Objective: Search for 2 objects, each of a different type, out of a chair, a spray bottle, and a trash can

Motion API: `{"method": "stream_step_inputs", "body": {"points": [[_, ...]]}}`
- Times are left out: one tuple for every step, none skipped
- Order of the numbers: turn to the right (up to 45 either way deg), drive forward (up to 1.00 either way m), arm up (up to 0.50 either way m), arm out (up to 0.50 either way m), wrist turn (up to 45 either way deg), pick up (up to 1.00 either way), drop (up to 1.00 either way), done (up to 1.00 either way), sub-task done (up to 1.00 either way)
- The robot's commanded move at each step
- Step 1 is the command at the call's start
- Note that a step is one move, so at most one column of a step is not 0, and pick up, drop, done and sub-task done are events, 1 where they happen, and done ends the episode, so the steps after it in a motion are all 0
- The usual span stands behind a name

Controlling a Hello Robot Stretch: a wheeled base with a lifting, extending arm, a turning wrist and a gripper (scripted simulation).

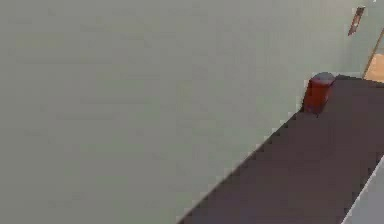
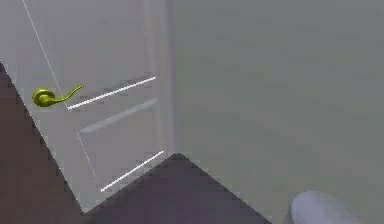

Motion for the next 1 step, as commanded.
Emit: {"method": "stream_step_inputs", "body": {"points": [[45.0,0.00,0.00,0.00,0.0,0.00,0.00,0.00,0.00]]}}
